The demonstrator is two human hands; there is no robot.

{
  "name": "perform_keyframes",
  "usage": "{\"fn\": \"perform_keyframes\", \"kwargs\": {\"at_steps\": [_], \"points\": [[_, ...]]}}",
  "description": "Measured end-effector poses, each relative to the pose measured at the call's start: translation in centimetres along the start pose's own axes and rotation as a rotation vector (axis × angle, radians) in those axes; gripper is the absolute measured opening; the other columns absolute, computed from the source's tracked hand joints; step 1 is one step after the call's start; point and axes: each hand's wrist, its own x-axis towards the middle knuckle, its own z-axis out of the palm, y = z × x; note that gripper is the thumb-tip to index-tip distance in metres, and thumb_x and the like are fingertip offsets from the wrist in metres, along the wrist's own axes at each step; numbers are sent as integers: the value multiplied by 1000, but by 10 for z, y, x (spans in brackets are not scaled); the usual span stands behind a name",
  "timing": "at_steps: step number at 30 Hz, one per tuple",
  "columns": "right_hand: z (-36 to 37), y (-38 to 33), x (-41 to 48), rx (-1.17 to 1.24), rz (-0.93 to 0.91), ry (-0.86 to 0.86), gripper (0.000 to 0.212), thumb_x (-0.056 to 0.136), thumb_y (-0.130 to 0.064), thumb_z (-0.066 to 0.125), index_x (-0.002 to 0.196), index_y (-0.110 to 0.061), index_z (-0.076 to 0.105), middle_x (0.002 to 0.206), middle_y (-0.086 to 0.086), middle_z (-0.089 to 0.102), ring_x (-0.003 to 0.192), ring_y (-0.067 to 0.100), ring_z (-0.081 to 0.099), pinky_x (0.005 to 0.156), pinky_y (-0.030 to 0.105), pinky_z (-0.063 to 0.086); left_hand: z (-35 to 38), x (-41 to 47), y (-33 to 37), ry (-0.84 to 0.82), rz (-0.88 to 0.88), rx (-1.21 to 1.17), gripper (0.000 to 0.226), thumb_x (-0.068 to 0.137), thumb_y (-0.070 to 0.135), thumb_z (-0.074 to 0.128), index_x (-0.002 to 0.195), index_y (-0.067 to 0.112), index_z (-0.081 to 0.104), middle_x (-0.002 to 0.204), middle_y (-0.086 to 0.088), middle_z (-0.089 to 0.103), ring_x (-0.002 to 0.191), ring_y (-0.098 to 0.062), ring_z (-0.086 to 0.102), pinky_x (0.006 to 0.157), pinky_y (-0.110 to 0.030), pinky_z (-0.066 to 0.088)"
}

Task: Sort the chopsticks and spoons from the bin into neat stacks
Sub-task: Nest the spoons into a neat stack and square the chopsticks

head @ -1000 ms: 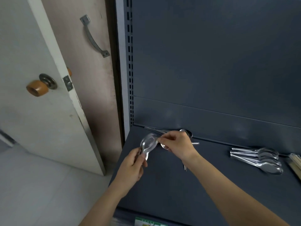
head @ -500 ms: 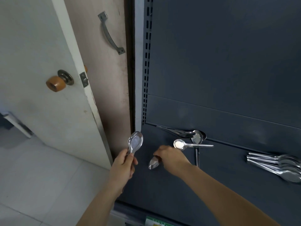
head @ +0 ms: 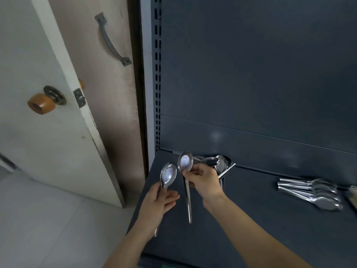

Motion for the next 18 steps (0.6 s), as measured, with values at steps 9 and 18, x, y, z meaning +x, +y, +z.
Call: {"fn": "perform_keyframes", "kwargs": {"at_steps": [9, 18], "points": [[-9, 14, -8, -228, -1, 119, 27, 72, -23, 79, 85, -15, 57, 76, -7, 61, 68, 3, 56, 55, 12, 39, 29, -4, -5, -77, -9, 238, 22, 102, 20, 34, 107, 20, 56, 82, -6, 67, 45, -8, 46, 43, -22, 35], [-81, 33, 31, -962, -212, -55, 39, 86, -2, 55, 121, -18, 61, 124, -2, 55, 116, 18, 47, 89, 22, 39, 17, 7, 3, -80, -17, 173, 32, 100, 34, 35, 99, 7, 51, 67, -3, 50, 39, -6, 32, 38, -19, 22]]}}
